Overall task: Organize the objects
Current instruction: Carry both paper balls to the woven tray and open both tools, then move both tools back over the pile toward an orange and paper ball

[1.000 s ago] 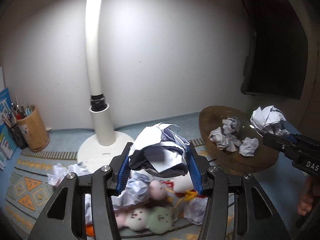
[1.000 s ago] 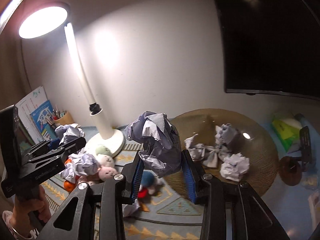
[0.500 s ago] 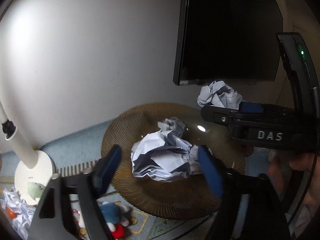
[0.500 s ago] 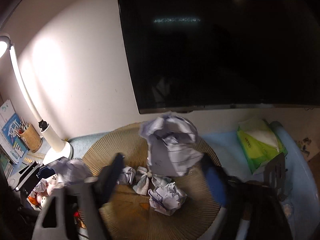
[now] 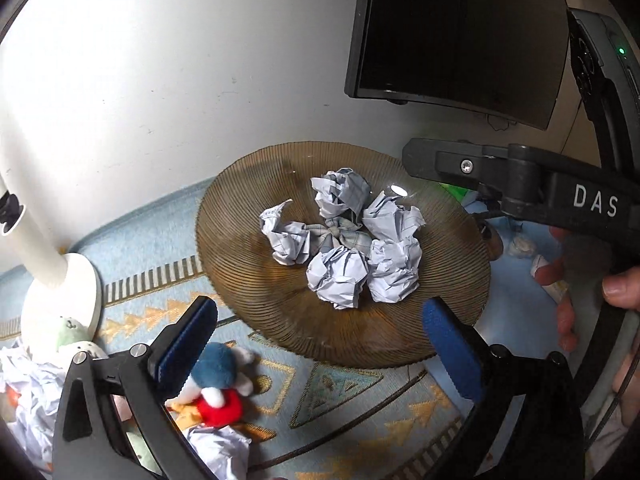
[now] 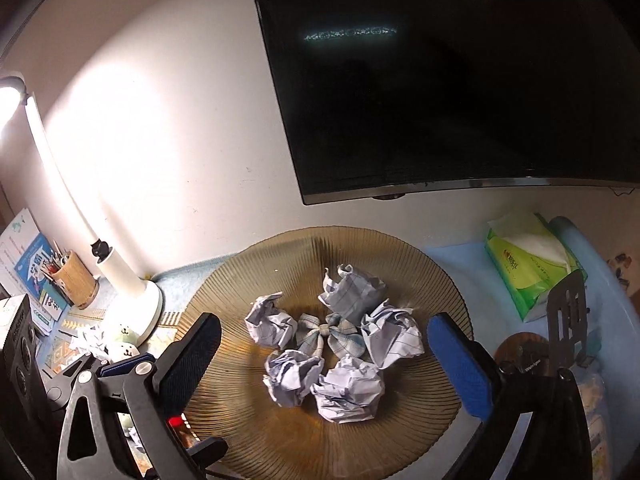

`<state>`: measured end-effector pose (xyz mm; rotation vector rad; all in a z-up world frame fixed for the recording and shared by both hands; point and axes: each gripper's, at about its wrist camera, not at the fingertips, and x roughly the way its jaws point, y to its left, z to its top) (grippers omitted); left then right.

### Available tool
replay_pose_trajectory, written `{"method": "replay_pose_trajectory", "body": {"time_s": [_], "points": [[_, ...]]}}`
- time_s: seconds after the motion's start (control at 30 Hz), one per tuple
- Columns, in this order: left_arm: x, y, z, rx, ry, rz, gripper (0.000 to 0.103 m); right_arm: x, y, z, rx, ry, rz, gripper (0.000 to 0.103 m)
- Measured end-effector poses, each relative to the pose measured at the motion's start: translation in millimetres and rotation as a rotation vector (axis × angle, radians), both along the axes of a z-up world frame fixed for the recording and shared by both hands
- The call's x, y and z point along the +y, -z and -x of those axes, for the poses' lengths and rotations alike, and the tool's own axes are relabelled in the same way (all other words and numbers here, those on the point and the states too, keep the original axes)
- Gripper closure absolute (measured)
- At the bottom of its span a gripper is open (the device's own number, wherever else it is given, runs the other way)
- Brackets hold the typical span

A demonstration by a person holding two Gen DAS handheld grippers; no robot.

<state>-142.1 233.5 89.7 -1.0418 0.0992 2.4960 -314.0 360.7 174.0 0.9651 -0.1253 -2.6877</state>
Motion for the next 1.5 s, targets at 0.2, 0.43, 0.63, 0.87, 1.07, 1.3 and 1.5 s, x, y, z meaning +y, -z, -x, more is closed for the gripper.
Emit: {"method": "replay_pose_trajectory", "body": {"time_s": [0.2, 0.43, 0.63, 0.87, 1.07, 1.3, 1.5], "points": [[-51, -27, -19, 0.012, -0.075, 0.046, 0.001, -31, -25, -33, 0.048, -0.053, 0.017, 0.000], [-153, -22, -52, 0.012, -0.226, 0.137, 0.001, -95, -25, -79, 0.060, -0.186, 0.013, 0.000], [-224, 13, -73, -0.051, -0.332, 0.149, 0.000, -144, 14, -112, 0.004, -0.265, -0.040, 0.000], [-256, 67, -80, -0.142, -0.400, 0.155, 0.001, -165, 90, -128, -0.125, -0.261, -0.108, 0.000], [-269, 88, -72, -0.174, -0.435, 0.106, 0.001, -177, 134, -128, -0.185, -0.279, -0.207, 0.000], [-267, 89, -60, -0.146, -0.428, 0.129, 0.000, -196, 143, -115, -0.186, -0.280, -0.271, 0.000], [-267, 90, -59, -0.148, -0.428, 0.129, 0.000, -199, 145, -101, -0.191, -0.250, -0.260, 0.000]]}}
